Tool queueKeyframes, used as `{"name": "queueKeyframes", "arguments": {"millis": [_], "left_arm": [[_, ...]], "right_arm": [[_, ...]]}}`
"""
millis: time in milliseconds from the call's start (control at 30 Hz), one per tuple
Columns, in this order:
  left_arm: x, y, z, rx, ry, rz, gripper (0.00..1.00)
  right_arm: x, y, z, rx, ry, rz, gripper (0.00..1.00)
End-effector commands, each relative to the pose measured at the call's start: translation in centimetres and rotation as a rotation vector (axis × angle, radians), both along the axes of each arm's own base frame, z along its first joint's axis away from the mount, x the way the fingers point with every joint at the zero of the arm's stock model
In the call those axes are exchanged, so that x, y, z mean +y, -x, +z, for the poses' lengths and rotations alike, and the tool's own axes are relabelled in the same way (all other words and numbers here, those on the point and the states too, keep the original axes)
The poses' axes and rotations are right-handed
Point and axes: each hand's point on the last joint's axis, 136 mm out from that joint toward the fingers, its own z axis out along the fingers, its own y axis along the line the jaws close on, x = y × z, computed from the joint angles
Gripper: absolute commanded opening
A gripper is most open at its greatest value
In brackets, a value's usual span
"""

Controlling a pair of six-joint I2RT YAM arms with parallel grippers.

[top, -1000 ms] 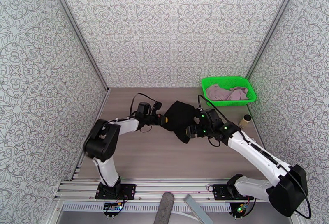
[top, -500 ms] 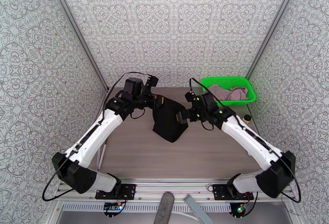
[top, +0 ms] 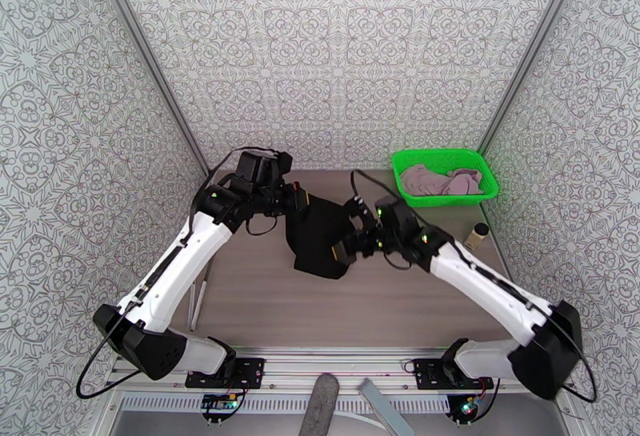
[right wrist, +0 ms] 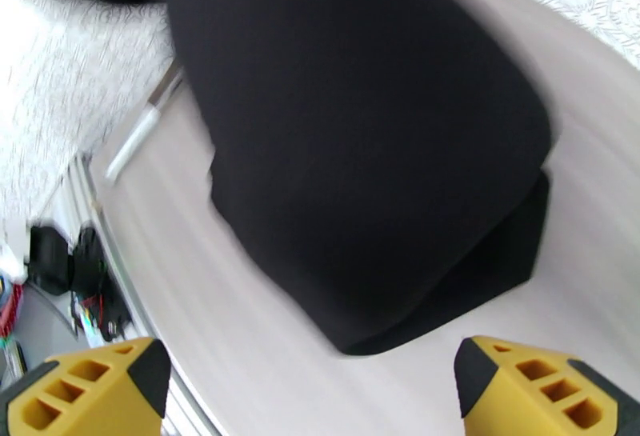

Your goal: Fold and stack the mixed laundry pile

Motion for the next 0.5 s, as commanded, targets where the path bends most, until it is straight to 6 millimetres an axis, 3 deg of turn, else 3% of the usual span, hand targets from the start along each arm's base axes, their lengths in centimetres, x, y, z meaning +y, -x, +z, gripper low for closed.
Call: {"name": "queueKeyframes", "arguments": {"millis": [0,167,333,467], "left_arm": [[-0.6,-0.7,3.9,0.002,0.184,0.093,0.00],[-2.1,-1.5,5.1,0.002,0.328,0.146,0.00],[-2.6,-1.4,6.2,-0.088,0.422,0.272,0.00],[-3.5,-0.6,6.7,-0.114,0.458,0.297,0.00]], "right_arm": [[0.0,0.9,-1.0,-0.060,0.022,-0.113,0.99],[2.4,3.6,-1.5,-0.171,0.015,-0.220,0.99],[4.8,4.0,-2.3,-0.274,0.097,-0.342,0.99],[5.2,3.0,-2.6,-0.302,0.152,-0.467,0.99]]}}
